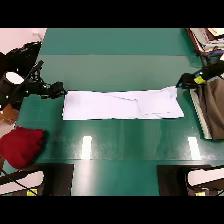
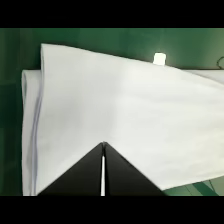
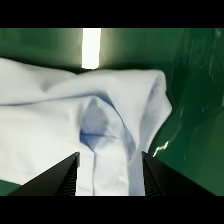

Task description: Fold the shirts.

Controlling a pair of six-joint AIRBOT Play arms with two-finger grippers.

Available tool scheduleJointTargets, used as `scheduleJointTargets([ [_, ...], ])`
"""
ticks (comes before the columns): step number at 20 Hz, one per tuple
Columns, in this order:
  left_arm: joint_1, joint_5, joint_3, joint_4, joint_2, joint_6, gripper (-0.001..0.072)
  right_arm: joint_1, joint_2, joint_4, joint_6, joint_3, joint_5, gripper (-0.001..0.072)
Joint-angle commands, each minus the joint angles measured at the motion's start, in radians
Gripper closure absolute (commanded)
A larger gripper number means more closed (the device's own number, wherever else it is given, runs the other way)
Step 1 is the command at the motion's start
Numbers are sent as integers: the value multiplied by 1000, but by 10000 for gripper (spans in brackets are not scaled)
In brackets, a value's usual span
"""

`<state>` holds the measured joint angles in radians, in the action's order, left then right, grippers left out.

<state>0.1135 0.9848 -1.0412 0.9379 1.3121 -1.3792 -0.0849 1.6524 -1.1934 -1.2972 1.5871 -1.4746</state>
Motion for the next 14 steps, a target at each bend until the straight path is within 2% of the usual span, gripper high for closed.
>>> scheduleJointTargets([
  [1, 0, 91, -13, -27, -1, 0, 683, -127, 2, 158, 74, -83, -67, 258],
  [2, 0, 106, -13, -35, -1, 0, 683, -165, 2, 213, 93, -130, -49, 256],
  [3, -6, 111, -13, -39, -1, 0, 683, -191, 3, 244, 120, -171, -31, 224],
  [4, -22, 110, -13, -40, -1, 0, 683, -215, 5, 264, 156, -212, -14, 102],
  [5, -45, 108, -12, -40, -1, 0, 683, -228, 6, 280, 181, -249, 2, 29],
  [6, -75, 106, -13, -39, -1, 0, 683, -235, 13, 288, 207, -278, 13, 10],
  [11, -235, 29, -12, -40, -1, -1, 683, -214, 101, 295, 229, -310, 5, 12],
  [14, -291, 15, -13, -40, -1, -2, 683, -181, 150, 394, 288, -310, -13, 12],
])
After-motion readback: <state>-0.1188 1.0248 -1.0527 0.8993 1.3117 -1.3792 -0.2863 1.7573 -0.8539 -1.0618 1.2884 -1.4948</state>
